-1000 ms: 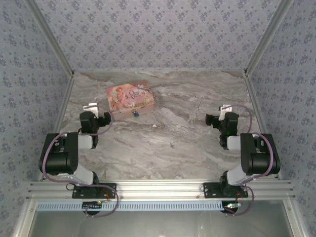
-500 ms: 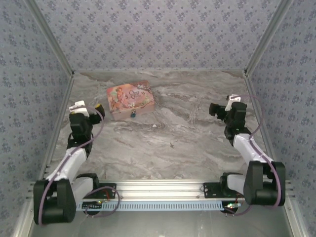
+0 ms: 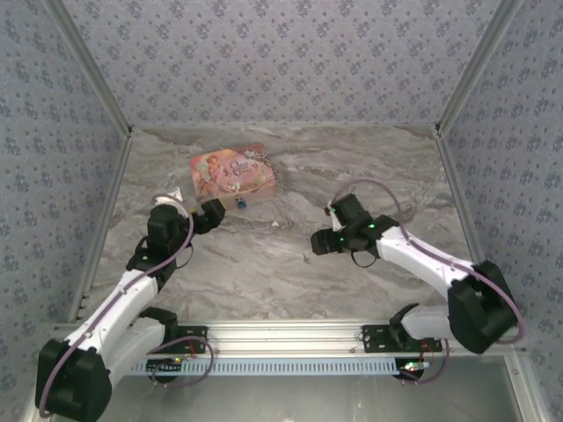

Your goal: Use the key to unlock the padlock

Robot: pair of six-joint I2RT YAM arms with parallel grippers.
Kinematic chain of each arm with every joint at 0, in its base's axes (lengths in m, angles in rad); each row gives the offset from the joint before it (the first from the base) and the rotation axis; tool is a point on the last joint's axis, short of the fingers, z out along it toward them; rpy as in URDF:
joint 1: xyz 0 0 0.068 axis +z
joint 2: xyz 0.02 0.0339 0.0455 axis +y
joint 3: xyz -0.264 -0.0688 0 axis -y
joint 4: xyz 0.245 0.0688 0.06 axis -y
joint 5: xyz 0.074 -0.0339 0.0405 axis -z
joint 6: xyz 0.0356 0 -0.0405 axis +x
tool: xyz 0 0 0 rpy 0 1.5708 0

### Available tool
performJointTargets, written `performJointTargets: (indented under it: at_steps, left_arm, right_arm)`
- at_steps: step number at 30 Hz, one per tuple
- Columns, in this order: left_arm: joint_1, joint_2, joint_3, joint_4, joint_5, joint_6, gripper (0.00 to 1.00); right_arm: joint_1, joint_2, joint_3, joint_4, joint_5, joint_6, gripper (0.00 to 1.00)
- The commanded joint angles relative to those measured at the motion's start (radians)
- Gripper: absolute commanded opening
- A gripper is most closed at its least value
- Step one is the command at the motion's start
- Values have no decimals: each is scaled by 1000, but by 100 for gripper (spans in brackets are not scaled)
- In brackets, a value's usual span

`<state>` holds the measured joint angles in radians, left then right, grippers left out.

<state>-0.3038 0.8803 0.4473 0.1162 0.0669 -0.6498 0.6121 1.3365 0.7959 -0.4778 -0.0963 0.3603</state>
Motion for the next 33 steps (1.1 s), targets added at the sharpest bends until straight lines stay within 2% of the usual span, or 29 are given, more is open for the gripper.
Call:
performJointTargets:
  at_steps: [1, 5, 22, 29, 33]
  left_arm:
    - [-24, 33, 16, 47, -2, -43, 98]
    - [-47, 67, 40, 56, -4, -33, 98]
    - [-69, 71, 48, 45, -32, -32, 99]
    - [-70, 66, 53, 33, -42, -27, 99]
    - [-70, 66, 59, 22, -45, -16, 99]
  right_arm:
    - [37, 89, 59, -98, -53, 32, 71]
    - [77, 188, 105, -81, -105, 43, 62]
    - [134, 367, 180, -76, -60, 87, 36]
    - [140, 421, 178, -72, -56, 102, 19]
    - [139, 434, 172, -59, -56, 113, 5]
